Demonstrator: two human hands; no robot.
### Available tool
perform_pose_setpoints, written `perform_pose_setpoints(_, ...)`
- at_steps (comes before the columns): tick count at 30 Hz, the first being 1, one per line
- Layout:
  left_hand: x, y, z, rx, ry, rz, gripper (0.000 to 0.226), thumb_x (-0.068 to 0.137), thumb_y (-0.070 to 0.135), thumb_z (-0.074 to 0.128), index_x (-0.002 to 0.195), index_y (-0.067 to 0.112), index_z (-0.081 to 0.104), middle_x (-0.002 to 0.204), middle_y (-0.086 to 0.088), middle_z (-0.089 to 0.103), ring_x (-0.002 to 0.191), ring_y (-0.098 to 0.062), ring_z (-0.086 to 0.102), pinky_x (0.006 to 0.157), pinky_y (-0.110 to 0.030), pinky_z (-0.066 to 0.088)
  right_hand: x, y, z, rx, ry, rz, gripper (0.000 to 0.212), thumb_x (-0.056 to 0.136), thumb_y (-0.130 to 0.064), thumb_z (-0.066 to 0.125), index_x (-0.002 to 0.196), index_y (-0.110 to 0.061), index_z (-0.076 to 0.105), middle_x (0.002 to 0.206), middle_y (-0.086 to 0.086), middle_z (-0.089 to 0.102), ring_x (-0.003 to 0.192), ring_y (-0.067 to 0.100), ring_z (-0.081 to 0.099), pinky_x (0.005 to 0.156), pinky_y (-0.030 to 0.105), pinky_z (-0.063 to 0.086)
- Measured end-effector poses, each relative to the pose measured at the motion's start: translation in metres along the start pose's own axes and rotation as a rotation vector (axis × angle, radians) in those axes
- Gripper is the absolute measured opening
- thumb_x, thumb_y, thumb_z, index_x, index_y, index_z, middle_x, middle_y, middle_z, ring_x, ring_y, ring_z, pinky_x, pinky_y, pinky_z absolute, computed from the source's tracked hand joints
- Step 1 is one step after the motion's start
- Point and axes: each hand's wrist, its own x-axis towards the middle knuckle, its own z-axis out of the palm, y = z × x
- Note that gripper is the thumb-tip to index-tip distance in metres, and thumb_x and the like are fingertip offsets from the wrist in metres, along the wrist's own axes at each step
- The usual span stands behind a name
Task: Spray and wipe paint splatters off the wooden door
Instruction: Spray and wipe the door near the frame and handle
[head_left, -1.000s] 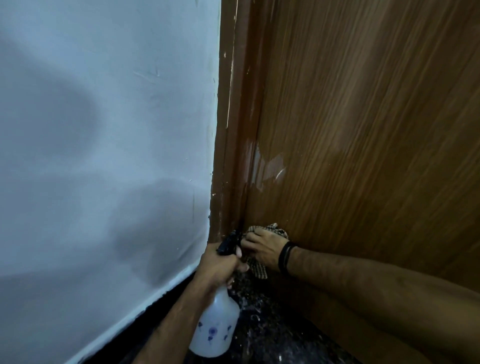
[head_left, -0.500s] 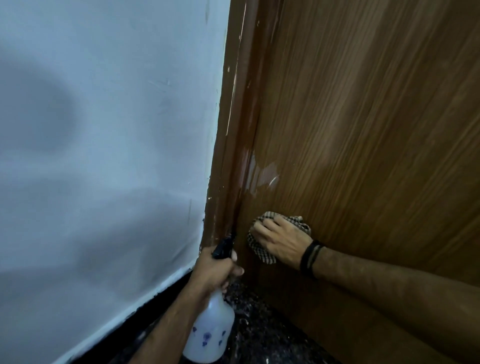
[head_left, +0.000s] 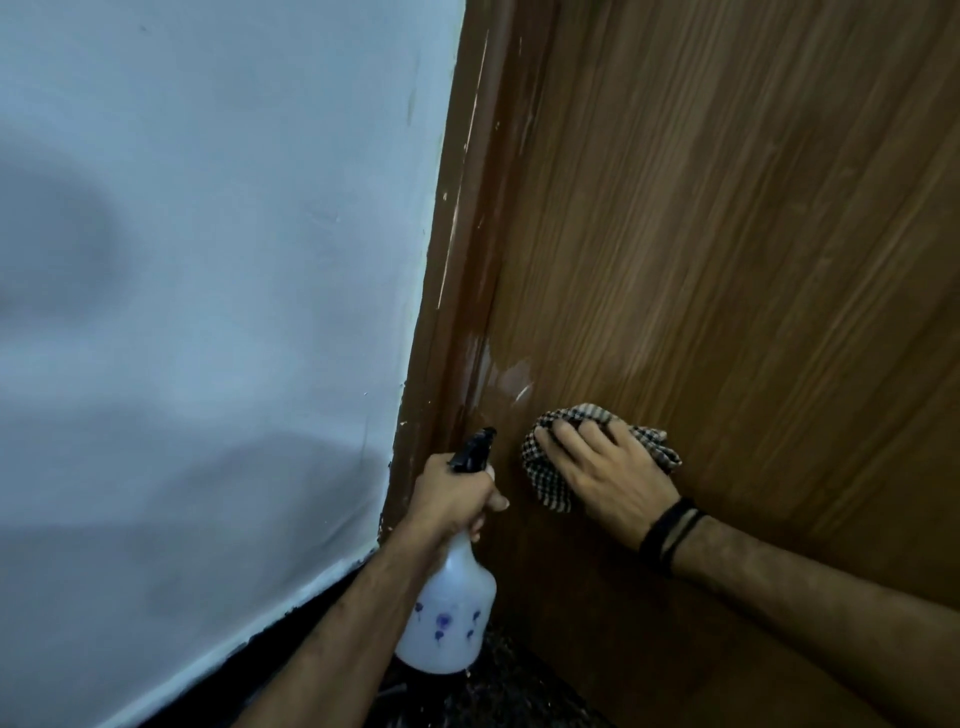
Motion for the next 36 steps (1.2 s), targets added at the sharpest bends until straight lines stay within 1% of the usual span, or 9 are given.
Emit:
perform_pose_setpoints(4,-0.001,0.004,0.001,-0.008,0.002,0.008,0.022,0.081,-0.006,0.069,0.093,0.012,0.063,0.071,-0.004,0.06,0.048,-0.012,0.049,0.05,-0.029,0.045,0.012,0.014,-0.012,0.013,0.005,-0.015,0.067,0.072,-0.026,0.063,0.136,-0.009,0.058,0.124,0.011,0.059,0.101,0.029,0.057,0.084,0.045,0.05)
perform_pose_setpoints(7,0.001,0.008,0.002,-0.005,0.013,0.013,0.023,0.082,-0.006,0.069,0.095,0.012,0.062,0.074,-0.004,0.059,0.054,-0.013,0.05,0.051,-0.029,0.046,0.044,0.037,-0.028,-0.036,0.062,0.137,0.07,0.074,-0.026,0.05,0.142,-0.012,0.05,0.13,0.01,0.054,0.107,0.028,0.05,0.09,0.044,0.041)
perform_pose_setpoints(11,0.004,0.014,0.0,0.003,0.016,0.027,0.025,0.083,-0.004,0.07,0.099,0.013,0.062,0.08,-0.005,0.063,0.055,-0.013,0.052,0.048,-0.025,0.046,0.082,0.047,-0.031,-0.066,0.096,0.267,0.066,0.081,-0.025,0.051,0.145,-0.012,0.044,0.133,0.01,0.05,0.109,0.028,0.044,0.093,0.044,0.036)
perform_pose_setpoints(18,0.009,0.023,-0.012,0.043,0.092,0.068,0.021,0.079,-0.003,0.072,0.091,0.014,0.066,0.057,-0.001,0.064,0.051,-0.018,0.052,0.053,-0.031,0.046,0.072,0.014,0.015,-0.14,0.075,-0.025,0.069,0.091,-0.048,0.061,0.145,-0.007,0.044,0.132,0.01,0.05,0.107,0.028,0.048,0.09,0.043,0.034)
perform_pose_setpoints(21,0.009,0.025,-0.02,0.017,0.045,0.066,0.023,0.08,-0.005,0.07,0.089,0.015,0.064,0.063,0.0,0.064,0.048,-0.014,0.05,0.047,-0.028,0.043,0.076,0.016,0.016,-0.161,0.124,-0.066,0.065,0.087,-0.04,0.064,0.143,-0.011,0.049,0.129,0.008,0.052,0.104,0.026,0.049,0.088,0.042,0.036)
perform_pose_setpoints(24,0.01,0.025,-0.024,-0.016,0.034,0.054,0.025,0.079,-0.008,0.069,0.09,0.014,0.064,0.072,-0.003,0.062,0.046,-0.011,0.049,0.043,-0.025,0.041,0.096,0.032,-0.001,-0.186,0.127,0.042,0.073,0.077,-0.034,0.062,0.145,-0.014,0.046,0.131,0.006,0.051,0.106,0.026,0.042,0.09,0.042,0.035)
perform_pose_setpoints(29,0.008,0.021,-0.024,-0.023,0.025,0.049,0.024,0.078,-0.008,0.069,0.086,0.014,0.064,0.069,-0.003,0.059,0.046,-0.012,0.047,0.044,-0.025,0.04,0.119,0.027,-0.014,-0.092,0.105,0.234,0.07,0.083,-0.038,0.053,0.147,-0.012,0.044,0.138,0.009,0.047,0.116,0.029,0.039,0.096,0.046,0.029)
perform_pose_setpoints(33,0.006,0.02,-0.029,-0.021,0.011,0.059,0.024,0.079,-0.01,0.067,0.085,0.013,0.063,0.066,-0.003,0.06,0.043,-0.012,0.045,0.043,-0.026,0.039,0.096,-0.007,0.011,0.002,0.026,0.037,0.068,0.092,-0.06,0.041,0.137,-0.01,0.055,0.137,0.013,0.047,0.118,0.032,0.042,0.097,0.049,0.028)
perform_pose_setpoints(36,0.006,0.024,-0.03,-0.016,0.014,0.06,0.025,0.078,-0.012,0.066,0.082,0.012,0.063,0.06,-0.002,0.059,0.04,-0.012,0.043,0.044,-0.025,0.037,0.084,-0.028,0.033,-0.088,-0.117,-0.219,0.057,0.091,-0.047,0.047,0.135,-0.013,0.055,0.138,0.012,0.045,0.117,0.032,0.043,0.098,0.048,0.031)
